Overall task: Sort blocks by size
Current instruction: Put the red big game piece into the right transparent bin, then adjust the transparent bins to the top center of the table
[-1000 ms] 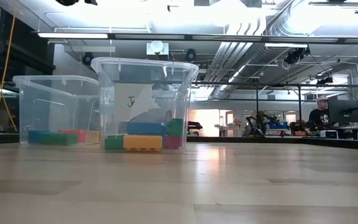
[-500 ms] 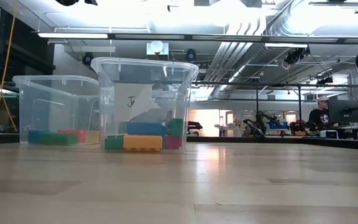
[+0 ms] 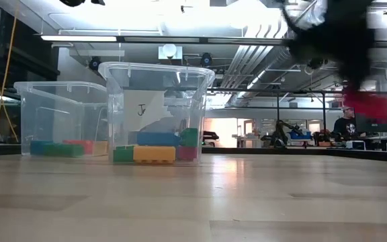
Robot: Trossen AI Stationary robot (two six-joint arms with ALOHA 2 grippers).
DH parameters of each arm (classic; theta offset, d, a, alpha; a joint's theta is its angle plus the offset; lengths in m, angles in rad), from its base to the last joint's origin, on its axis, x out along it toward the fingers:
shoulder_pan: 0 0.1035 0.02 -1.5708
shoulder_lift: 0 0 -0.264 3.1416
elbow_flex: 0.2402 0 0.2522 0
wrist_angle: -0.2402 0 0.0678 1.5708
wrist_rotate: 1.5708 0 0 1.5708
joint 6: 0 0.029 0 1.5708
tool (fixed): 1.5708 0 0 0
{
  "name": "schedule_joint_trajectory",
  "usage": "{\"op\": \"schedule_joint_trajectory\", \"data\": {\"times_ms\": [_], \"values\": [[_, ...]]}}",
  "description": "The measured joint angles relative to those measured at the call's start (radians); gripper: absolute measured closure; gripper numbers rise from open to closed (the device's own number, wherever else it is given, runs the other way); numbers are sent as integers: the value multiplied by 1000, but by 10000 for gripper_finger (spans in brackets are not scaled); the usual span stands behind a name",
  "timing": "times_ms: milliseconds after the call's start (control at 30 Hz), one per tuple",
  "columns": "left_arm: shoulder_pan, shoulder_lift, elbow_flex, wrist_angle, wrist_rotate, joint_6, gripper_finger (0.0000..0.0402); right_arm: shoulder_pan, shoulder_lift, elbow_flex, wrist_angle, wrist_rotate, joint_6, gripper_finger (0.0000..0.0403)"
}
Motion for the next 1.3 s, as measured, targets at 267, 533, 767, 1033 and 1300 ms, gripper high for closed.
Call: {"op": "schedule_joint_trajectory", "data": {"times_ms": [267,533,767,1033,1300], "values": [[0,0,0,-2,11,-71,122,-354,-1,256,368,261,-421,268],[-15,0,0,-7,130,-158,122,-448,135,248,803,50,-573,268],[-29,0,0,-7,146,-158,122,-426,255,248,946,74,-549,252],[-27,0,0,-5,126,-154,122,-451,257,303,953,127,-669,95],[9,0,0,-12,77,-130,122,-504,255,408,779,143,-760,103]]}}
